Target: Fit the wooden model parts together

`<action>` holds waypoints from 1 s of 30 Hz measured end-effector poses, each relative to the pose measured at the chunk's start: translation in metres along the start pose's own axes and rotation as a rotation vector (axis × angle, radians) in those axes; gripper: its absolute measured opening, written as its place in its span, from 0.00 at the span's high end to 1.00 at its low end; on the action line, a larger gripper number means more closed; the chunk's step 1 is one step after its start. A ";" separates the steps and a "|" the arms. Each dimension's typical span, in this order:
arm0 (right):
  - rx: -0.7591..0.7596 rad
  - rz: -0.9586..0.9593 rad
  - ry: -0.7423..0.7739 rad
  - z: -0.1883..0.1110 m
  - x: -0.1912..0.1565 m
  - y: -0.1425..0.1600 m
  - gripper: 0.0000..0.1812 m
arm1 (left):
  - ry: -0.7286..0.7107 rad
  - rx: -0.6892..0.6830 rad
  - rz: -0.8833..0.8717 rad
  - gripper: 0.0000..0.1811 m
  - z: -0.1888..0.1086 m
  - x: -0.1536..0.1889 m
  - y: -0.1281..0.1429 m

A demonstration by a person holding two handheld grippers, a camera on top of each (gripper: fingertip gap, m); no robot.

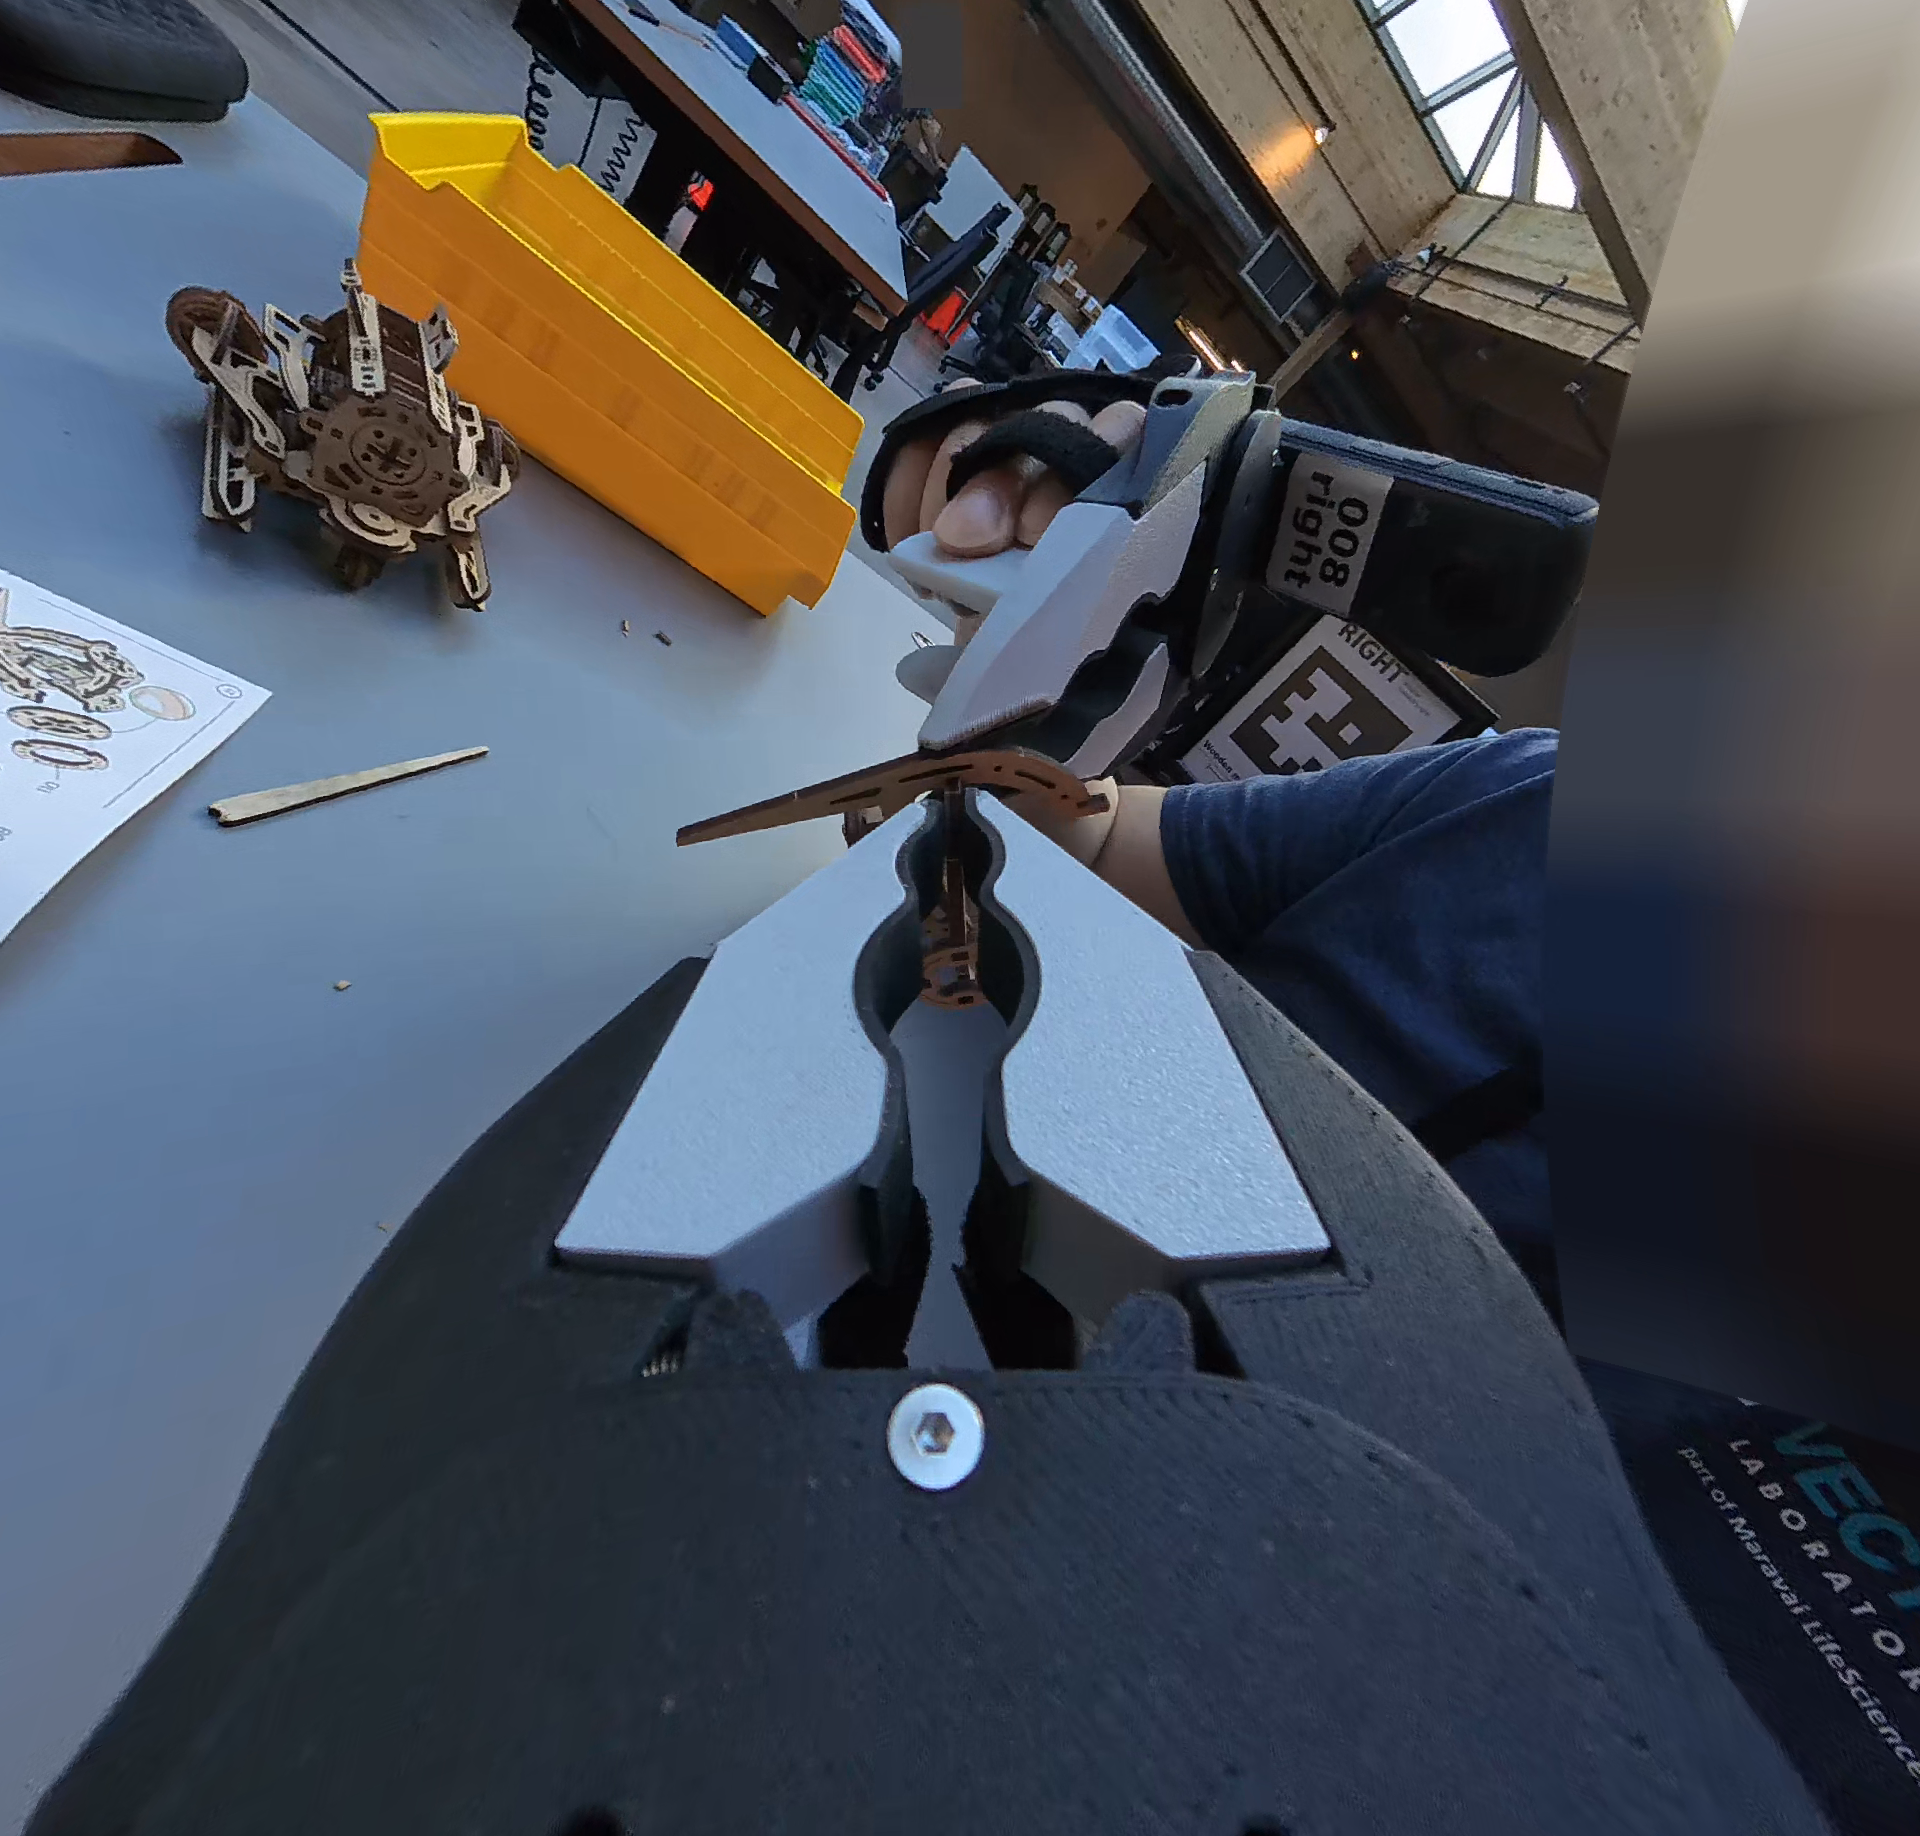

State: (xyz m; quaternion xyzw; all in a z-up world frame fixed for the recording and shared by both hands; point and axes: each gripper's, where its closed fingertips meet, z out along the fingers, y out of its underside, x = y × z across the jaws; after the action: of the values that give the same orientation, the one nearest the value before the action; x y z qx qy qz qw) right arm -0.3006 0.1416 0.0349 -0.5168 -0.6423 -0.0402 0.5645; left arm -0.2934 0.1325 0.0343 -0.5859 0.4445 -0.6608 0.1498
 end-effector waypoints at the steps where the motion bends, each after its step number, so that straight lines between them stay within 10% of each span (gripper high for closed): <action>1: -0.001 -0.006 -0.002 0.000 -0.001 -0.001 0.94 | 0.000 -0.008 -0.006 1.00 0.000 0.001 0.001; 30: -0.052 -0.109 0.045 0.007 -0.004 0.005 0.95 | -0.104 -0.045 0.021 1.00 -0.001 -0.009 0.005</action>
State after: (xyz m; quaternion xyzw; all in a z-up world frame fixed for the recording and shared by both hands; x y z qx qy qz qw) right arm -0.3026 0.1455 0.0266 -0.4944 -0.6555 -0.0995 0.5621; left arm -0.2939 0.1364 0.0251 -0.6180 0.4568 -0.6179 0.1664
